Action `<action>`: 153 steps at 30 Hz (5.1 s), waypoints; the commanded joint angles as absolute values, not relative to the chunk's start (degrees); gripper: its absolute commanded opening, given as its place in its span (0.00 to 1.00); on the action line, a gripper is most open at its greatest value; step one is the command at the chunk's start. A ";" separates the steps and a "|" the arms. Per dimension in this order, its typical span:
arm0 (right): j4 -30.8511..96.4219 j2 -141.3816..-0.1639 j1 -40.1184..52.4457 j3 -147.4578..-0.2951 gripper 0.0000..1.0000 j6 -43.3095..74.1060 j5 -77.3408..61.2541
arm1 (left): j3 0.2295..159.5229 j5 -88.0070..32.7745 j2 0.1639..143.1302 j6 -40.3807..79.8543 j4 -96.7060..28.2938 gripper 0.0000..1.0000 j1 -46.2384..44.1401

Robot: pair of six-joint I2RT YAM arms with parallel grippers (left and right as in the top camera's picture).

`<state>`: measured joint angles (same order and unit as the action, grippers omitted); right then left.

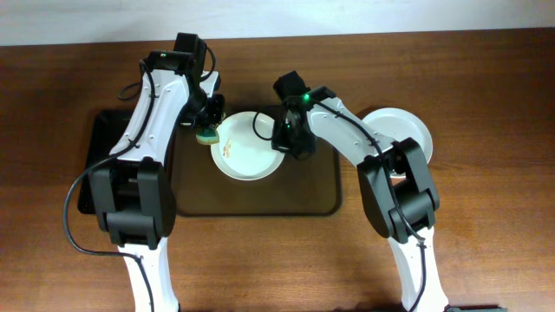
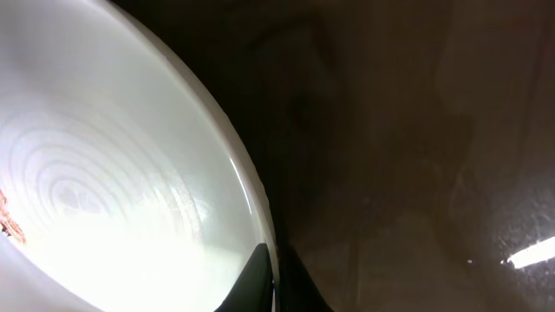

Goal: Clean dirty plates on tray and stack at the side

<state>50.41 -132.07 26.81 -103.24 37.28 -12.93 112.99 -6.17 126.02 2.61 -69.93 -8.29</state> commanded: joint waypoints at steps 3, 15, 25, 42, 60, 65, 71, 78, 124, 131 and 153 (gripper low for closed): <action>50.30 -135.63 26.89 -103.07 0.04 39.55 -10.33 | 112.05 -7.99 126.13 1.67 -69.56 0.01 -8.60; 50.04 -135.63 27.00 -103.07 0.04 39.51 -10.92 | 89.52 -15.81 126.65 -0.89 -46.13 0.01 -12.36; 49.98 -135.63 27.05 -103.07 0.04 39.51 -10.94 | 88.12 -24.03 126.63 -0.86 -40.32 0.01 -12.53; 50.02 -135.63 27.05 -103.07 0.04 39.48 -10.94 | 88.12 15.18 126.63 3.62 -39.72 0.01 -13.08; 49.84 -135.63 27.05 -103.07 0.04 39.44 -10.92 | 88.12 -0.25 129.80 -6.26 -15.22 0.01 -14.52; 49.67 -135.63 27.05 -103.07 0.04 39.44 -10.90 | 88.12 -4.19 127.15 -13.87 -22.22 0.00 -17.26; 49.23 -135.63 27.05 -103.04 0.04 39.44 -10.92 | 88.16 -13.32 125.01 -13.80 -40.32 0.01 -16.71; 49.19 -135.63 27.70 -103.04 0.04 39.27 -10.87 | 88.16 -17.34 125.01 -6.72 -46.17 0.01 -11.03; 49.28 -135.63 27.70 -103.04 0.04 39.24 -10.70 | 88.16 -16.40 125.01 2.02 -32.34 0.01 -7.35; 49.32 -135.63 27.70 -103.04 0.04 39.24 -10.74 | 88.16 -9.91 125.01 3.27 -45.17 0.01 -7.33; 64.05 -110.83 28.27 -103.20 0.04 26.65 15.57 | 99.20 -36.49 125.01 -5.69 -57.76 0.00 5.78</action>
